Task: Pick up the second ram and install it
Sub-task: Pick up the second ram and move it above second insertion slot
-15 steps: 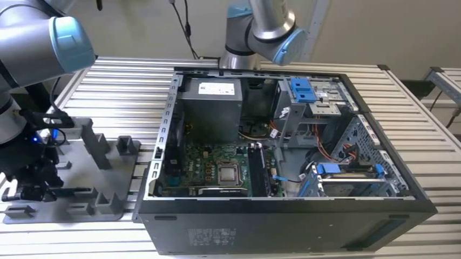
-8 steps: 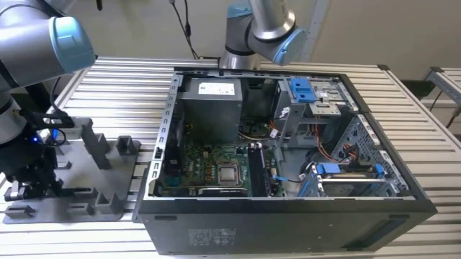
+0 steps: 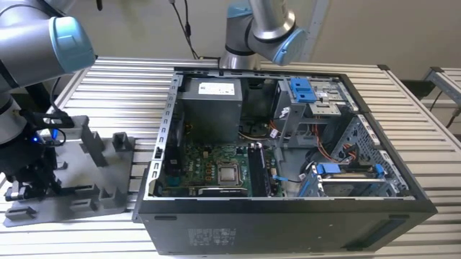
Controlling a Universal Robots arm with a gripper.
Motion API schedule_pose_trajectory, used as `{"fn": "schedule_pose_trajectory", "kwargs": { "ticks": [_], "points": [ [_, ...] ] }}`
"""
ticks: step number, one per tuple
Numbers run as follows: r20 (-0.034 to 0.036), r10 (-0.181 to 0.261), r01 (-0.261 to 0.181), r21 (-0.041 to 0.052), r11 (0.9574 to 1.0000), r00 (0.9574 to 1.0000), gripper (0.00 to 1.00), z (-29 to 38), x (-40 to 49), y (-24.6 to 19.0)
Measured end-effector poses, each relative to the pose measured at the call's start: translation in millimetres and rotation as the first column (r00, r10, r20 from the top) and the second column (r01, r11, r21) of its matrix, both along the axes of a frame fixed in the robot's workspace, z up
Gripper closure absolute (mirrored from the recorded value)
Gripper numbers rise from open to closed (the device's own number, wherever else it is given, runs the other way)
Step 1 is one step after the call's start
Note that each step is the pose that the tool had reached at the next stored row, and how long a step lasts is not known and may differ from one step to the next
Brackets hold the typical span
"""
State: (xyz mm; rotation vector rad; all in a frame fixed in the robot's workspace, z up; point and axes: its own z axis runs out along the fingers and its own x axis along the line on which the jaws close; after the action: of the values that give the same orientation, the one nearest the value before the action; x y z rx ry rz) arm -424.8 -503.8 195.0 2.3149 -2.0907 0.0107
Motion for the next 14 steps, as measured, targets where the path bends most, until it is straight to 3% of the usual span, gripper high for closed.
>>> {"fn": "schedule_pose_trajectory", "kwargs": {
  "ticks": [14],
  "points": [
    [0.0005, 0.000, 0.000, 0.0004, 1.0000, 1.0000, 0.86, 0.8, 0.0, 0.0]
  ]
}}
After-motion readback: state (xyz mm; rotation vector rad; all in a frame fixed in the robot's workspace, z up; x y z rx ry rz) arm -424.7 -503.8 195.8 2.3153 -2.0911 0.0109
